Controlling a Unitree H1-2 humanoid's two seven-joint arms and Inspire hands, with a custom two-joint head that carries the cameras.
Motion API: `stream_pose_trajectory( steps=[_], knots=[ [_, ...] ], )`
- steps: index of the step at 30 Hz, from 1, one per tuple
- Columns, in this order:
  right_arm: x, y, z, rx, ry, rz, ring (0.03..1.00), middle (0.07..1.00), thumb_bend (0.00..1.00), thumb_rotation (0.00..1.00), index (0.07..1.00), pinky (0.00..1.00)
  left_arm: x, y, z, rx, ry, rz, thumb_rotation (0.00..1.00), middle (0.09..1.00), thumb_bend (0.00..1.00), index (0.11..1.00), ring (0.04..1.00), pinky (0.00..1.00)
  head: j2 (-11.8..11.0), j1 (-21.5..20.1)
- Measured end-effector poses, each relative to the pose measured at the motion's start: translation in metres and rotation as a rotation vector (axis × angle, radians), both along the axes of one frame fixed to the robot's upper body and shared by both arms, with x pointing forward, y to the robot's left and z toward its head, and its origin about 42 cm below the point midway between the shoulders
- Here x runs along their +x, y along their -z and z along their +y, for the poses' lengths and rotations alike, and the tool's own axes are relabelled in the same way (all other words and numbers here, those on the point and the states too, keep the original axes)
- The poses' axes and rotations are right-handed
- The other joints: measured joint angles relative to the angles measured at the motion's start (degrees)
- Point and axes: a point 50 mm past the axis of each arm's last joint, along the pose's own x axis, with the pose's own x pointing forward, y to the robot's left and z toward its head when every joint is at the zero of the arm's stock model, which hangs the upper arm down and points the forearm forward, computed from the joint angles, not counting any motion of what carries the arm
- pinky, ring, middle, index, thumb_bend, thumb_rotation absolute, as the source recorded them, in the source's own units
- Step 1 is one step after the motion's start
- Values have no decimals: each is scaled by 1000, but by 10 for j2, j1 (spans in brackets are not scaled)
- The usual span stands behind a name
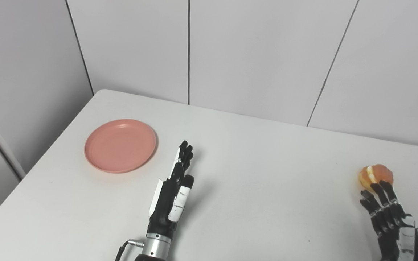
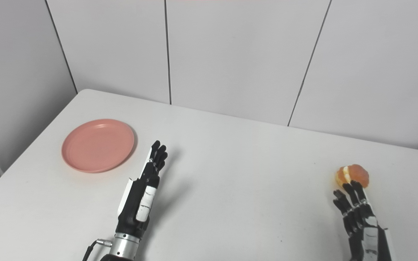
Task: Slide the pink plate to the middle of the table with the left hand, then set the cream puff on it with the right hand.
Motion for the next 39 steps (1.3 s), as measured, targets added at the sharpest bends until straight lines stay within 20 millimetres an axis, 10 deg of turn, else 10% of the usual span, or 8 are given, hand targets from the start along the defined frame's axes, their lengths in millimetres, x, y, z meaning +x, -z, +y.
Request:
stream_pose_trajectory(
  steps=[21,39],
  knots=[
    [3,3,4,-54,33,109,825,887,715,1000,878,818,8,-13,10,-101,-31,-61,982,937,861,981,934,980,-18,-18],
    [-5,4,6,-75,46,136,757,777,737,1000,793,712,59,-93,90,-13,-91,-221,973,905,960,906,921,940,-18,-15]
  ],
)
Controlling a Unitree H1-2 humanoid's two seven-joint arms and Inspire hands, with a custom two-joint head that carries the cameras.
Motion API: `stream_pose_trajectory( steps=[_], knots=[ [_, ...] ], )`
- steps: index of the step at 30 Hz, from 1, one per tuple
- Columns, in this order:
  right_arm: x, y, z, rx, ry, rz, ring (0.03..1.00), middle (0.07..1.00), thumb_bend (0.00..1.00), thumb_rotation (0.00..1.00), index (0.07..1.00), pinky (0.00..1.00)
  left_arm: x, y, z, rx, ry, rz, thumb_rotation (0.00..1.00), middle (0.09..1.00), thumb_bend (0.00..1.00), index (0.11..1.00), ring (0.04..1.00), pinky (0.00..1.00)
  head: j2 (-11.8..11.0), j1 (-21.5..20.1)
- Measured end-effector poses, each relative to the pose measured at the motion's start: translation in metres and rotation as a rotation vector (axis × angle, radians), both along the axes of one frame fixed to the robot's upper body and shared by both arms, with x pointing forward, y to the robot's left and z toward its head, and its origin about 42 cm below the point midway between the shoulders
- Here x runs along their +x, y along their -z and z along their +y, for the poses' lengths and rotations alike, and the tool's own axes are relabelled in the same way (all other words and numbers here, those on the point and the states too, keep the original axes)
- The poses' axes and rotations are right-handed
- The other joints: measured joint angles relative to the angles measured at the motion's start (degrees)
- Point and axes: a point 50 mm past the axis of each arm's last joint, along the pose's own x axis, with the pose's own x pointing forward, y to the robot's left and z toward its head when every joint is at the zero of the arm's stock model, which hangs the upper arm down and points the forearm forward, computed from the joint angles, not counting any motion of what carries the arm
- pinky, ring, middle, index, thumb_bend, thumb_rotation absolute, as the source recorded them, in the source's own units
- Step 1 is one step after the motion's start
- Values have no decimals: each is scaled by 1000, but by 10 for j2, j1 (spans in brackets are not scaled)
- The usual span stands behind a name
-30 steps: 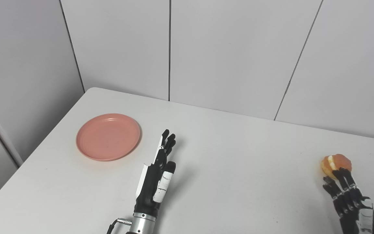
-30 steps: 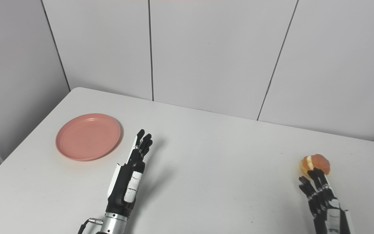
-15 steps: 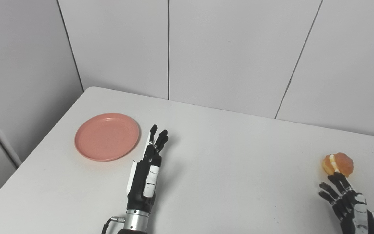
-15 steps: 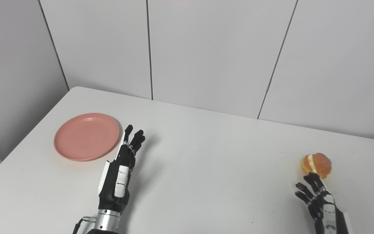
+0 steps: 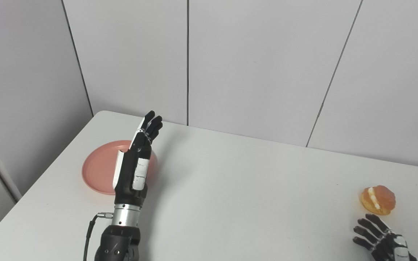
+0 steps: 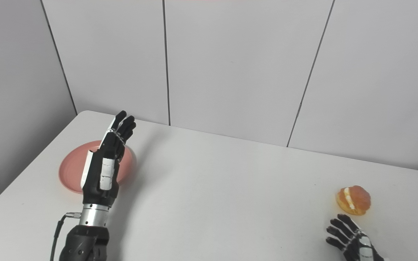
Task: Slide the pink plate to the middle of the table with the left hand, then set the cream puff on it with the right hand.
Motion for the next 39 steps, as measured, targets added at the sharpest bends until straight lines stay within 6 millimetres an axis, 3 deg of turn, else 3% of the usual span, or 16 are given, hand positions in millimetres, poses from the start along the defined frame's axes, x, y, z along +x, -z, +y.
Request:
stream_pose_trajectory(
  steps=[4,8,14,21,23,28,33,39],
  knots=[
    [-1,0,0,1,1,2,743,763,735,1000,775,696,7,-32,25,68,0,-9,974,901,973,936,912,926,0,0],
    [-1,0,1,1,-1,5,727,748,726,993,758,688,17,-47,72,137,-67,2,958,897,967,916,891,834,0,2],
    [-3,1,1,-1,1,17,708,735,709,993,737,669,24,-28,122,124,-189,87,966,893,969,914,901,855,5,6],
    [-5,0,2,-1,4,16,690,716,717,942,719,645,32,-40,157,93,-284,76,966,894,939,909,883,910,8,11],
    [-5,0,2,1,5,16,692,718,720,929,718,646,33,-39,166,74,-304,82,962,903,901,915,897,922,10,11],
    [-6,-1,2,2,7,14,703,723,719,924,719,658,33,-25,182,45,-349,124,965,881,901,891,880,826,21,12],
    [-8,-1,2,7,10,16,694,719,707,917,716,653,35,-9,199,47,-399,162,950,882,918,873,855,850,27,15],
    [-9,-1,2,29,19,24,695,719,693,915,725,657,39,15,214,-13,-435,223,949,913,855,878,878,848,31,16]
  ],
)
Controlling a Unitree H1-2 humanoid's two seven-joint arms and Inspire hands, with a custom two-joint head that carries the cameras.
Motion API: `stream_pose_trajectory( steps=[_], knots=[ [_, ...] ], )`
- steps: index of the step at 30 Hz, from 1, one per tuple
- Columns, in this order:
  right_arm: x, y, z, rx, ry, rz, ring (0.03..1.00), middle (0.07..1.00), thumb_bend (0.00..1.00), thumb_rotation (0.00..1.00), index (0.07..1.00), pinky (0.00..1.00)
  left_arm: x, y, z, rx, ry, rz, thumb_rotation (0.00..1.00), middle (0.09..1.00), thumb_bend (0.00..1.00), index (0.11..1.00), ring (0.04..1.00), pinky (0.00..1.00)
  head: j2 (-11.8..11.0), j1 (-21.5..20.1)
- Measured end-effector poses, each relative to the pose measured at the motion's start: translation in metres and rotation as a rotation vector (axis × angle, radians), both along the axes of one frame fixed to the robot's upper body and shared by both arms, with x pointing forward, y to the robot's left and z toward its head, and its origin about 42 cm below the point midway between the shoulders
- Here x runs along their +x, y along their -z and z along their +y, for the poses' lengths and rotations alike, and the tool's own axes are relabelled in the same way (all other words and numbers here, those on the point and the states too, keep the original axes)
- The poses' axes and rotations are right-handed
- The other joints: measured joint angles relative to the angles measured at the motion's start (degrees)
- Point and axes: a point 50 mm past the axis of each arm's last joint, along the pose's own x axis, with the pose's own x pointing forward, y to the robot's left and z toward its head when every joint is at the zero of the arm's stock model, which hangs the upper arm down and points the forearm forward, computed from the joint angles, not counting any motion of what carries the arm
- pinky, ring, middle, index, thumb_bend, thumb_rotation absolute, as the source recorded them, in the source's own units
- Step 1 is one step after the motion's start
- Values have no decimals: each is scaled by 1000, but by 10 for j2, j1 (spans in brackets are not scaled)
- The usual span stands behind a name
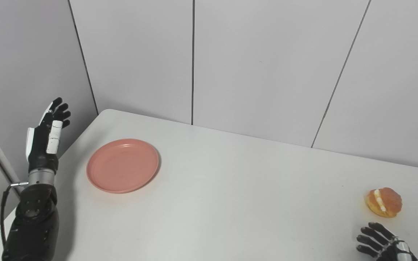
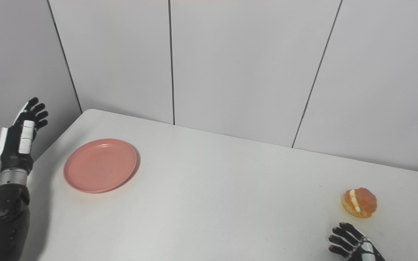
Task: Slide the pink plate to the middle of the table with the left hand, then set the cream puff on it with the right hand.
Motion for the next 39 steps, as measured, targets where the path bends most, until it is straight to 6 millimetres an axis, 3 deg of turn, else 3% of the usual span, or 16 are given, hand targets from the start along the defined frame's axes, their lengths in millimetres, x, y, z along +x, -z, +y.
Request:
stream_pose_trajectory(
  steps=[4,9,13,24,27,31,34,39],
  knots=[
    [-2,-1,0,1,2,0,692,714,676,917,723,655,7,23,9,-81,-22,47,907,912,858,874,900,887,8,1],
    [-4,-2,0,2,3,1,708,726,650,939,758,679,10,47,10,-107,-7,105,899,887,889,840,859,804,10,0],
    [-5,-2,0,15,4,0,707,721,636,959,781,676,17,47,15,-109,-4,112,886,874,917,822,839,753,10,0],
    [-7,-3,2,35,14,16,705,721,631,950,792,678,32,49,6,-99,49,159,890,860,923,818,816,781,15,-12],
    [-8,-3,2,32,13,17,701,716,637,949,787,669,36,50,3,-104,67,169,877,859,925,825,818,735,17,-14],
    [-9,-3,3,25,12,17,700,716,638,948,794,668,39,50,1,-98,90,172,889,877,888,802,868,771,17,-16],
    [-10,-4,4,24,11,19,694,713,642,936,793,662,38,49,-5,-71,137,182,913,912,851,856,894,854,17,-16],
    [-11,-4,5,26,12,21,699,716,644,938,797,666,30,51,-19,-84,227,206,959,905,780,876,906,903,15,-18]
  ],
)
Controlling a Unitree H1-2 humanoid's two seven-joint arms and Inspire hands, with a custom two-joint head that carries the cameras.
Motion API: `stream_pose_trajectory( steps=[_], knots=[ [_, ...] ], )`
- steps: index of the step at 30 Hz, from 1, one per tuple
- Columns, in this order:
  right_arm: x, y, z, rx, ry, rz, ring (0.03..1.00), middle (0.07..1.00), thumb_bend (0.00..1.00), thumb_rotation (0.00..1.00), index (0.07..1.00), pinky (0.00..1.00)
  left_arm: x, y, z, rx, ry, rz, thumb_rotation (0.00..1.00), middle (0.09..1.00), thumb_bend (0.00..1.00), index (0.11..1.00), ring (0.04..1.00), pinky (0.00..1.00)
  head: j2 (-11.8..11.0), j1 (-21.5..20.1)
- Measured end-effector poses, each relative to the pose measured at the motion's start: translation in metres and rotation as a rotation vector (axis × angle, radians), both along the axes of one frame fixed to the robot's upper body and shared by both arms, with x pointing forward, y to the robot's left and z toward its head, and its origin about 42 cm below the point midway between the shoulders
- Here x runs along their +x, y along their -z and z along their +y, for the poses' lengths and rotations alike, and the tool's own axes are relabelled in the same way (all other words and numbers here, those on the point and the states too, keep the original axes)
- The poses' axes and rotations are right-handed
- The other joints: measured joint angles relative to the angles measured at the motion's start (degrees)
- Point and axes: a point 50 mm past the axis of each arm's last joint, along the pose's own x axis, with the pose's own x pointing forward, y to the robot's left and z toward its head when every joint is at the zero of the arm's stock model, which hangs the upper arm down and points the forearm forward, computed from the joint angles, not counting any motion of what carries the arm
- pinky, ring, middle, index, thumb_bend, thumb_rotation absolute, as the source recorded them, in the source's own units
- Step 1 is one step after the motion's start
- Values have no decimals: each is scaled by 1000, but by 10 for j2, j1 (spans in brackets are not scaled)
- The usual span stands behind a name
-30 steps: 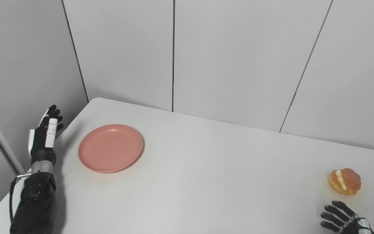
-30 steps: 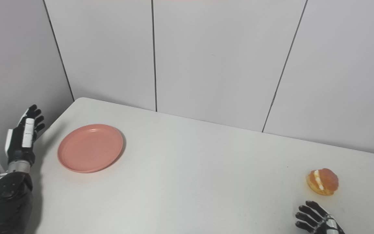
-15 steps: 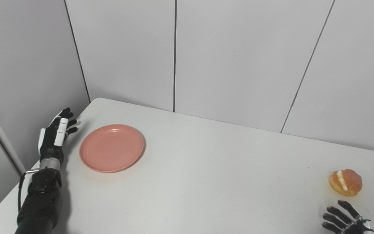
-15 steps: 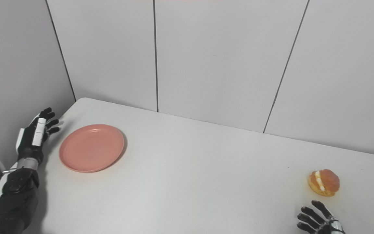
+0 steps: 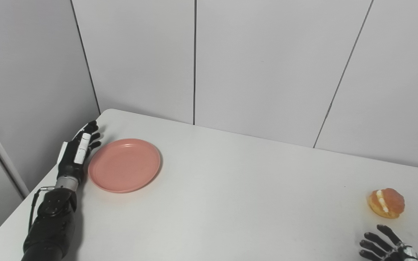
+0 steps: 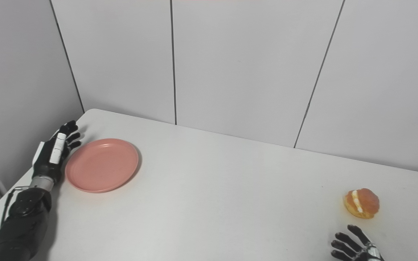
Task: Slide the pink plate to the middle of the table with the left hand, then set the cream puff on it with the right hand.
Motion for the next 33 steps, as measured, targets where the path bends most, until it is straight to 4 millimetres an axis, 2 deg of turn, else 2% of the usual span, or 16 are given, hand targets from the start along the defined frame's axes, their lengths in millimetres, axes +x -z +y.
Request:
stream_pose_trajectory(
  steps=[7,12,17,20,24,29,33],
  knots=[
    [0,0,0,-7,-1,1,695,716,637,941,798,666,-2,-9,-7,-20,64,41,944,893,769,865,906,893,-3,2],
    [-1,0,0,-4,0,1,696,716,645,915,793,665,-1,-13,-8,3,120,70,951,904,824,879,898,829,5,-5],
    [-2,-1,2,-6,-1,2,692,714,640,921,794,662,0,-15,-8,15,150,88,922,877,854,844,884,822,14,-9],
    [-4,-2,2,-11,-3,1,687,709,645,918,789,653,0,-19,-10,2,161,88,923,855,807,825,866,801,16,-11],
    [-4,-2,3,-13,-3,2,687,712,658,920,792,654,-3,-20,-25,-8,197,89,939,877,837,842,860,784,17,-16],
    [-4,-2,3,-13,-5,2,691,713,667,913,786,656,-2,-19,-39,-35,226,77,973,875,792,848,861,751,21,-17],
    [-4,-2,4,-21,-7,3,694,717,652,920,789,658,-2,-21,-59,-62,253,83,1000,879,775,852,866,774,19,-19]
  ],
)
